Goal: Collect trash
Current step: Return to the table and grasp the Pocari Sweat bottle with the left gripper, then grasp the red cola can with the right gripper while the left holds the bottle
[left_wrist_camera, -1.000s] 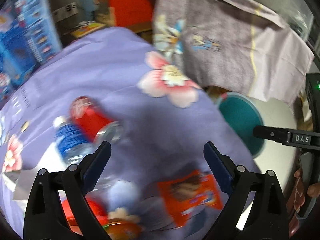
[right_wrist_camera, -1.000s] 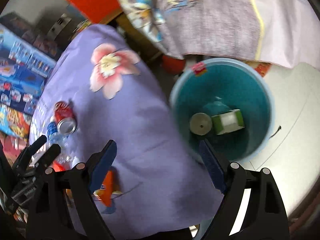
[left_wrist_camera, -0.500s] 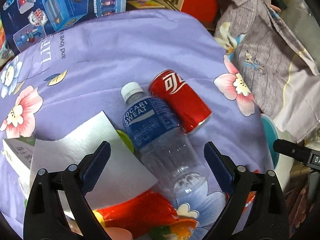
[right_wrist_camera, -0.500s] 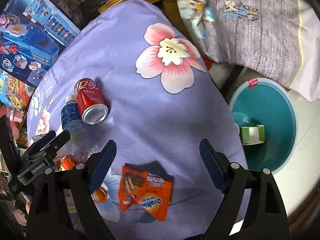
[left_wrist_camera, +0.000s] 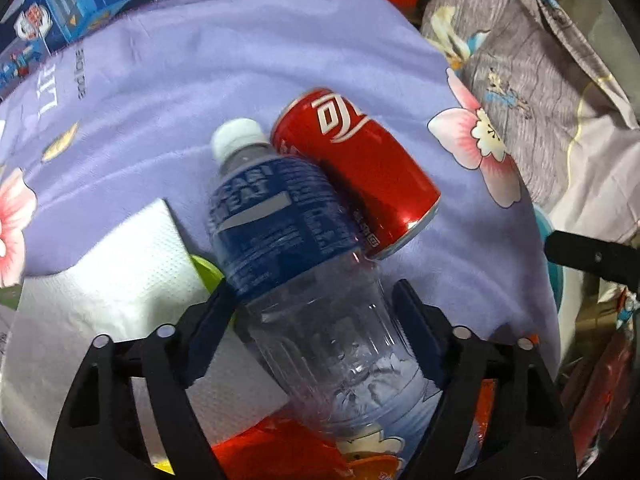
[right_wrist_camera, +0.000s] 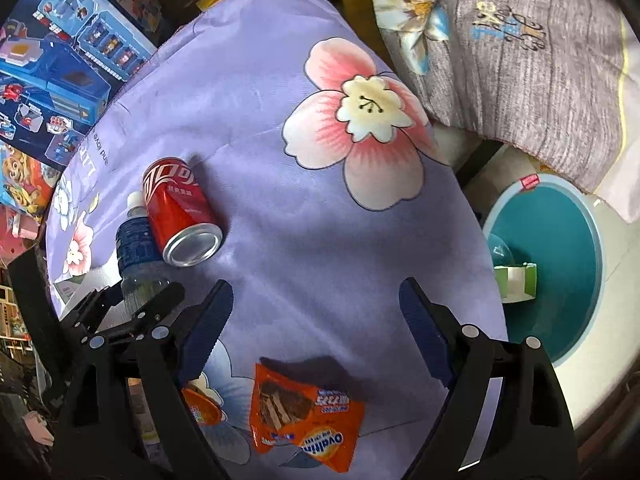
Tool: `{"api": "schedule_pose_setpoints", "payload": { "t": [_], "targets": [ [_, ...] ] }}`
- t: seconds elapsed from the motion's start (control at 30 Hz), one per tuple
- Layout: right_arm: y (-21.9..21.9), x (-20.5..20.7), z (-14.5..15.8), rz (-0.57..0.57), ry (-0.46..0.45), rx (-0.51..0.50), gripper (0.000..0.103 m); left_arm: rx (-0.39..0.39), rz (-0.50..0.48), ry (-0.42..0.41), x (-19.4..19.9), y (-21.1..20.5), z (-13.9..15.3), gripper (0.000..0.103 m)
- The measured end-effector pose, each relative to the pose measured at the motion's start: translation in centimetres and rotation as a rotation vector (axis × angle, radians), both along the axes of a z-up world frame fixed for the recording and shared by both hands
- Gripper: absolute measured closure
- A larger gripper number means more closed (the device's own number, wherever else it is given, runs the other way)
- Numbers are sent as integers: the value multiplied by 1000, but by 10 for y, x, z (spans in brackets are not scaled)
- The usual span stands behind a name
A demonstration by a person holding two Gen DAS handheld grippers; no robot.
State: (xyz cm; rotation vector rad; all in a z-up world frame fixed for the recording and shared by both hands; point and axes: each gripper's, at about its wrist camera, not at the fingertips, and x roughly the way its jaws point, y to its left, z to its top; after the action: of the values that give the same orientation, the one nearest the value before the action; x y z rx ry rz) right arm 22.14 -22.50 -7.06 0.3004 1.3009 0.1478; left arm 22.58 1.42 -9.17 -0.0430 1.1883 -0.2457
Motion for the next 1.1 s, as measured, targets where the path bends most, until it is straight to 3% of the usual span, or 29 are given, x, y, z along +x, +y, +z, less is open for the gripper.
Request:
{"api": "schedule_pose_setpoints", "payload": {
  "t": [0.07, 0.23, 0.47, 0.8, 0.83, 0.9, 1.1],
  "targets": [
    [7, 5, 1, 17, 0, 6, 22, -5, -2, -14, -2, 5, 5, 32],
    [35, 23, 9, 86, -27, 35, 22, -12, 6, -31, -6, 21, 17, 33],
    [95, 57, 11, 229, -29, 88, 22, -102, 32, -1, -10, 46, 15, 32],
    [130, 86, -25, 292, 50, 83, 22, -114, 65, 5, -7, 68, 12, 31],
    [131, 87, -27, 293, 48, 85, 23, -113, 66, 7, -6, 68, 11, 31],
    [130, 88, -34, 298, 51, 99, 43, -107, 67, 7, -5, 69, 10, 31],
    [115, 79, -29, 272, 10, 121, 44, -75, 64, 14, 1, 59, 6, 31]
  ]
}}
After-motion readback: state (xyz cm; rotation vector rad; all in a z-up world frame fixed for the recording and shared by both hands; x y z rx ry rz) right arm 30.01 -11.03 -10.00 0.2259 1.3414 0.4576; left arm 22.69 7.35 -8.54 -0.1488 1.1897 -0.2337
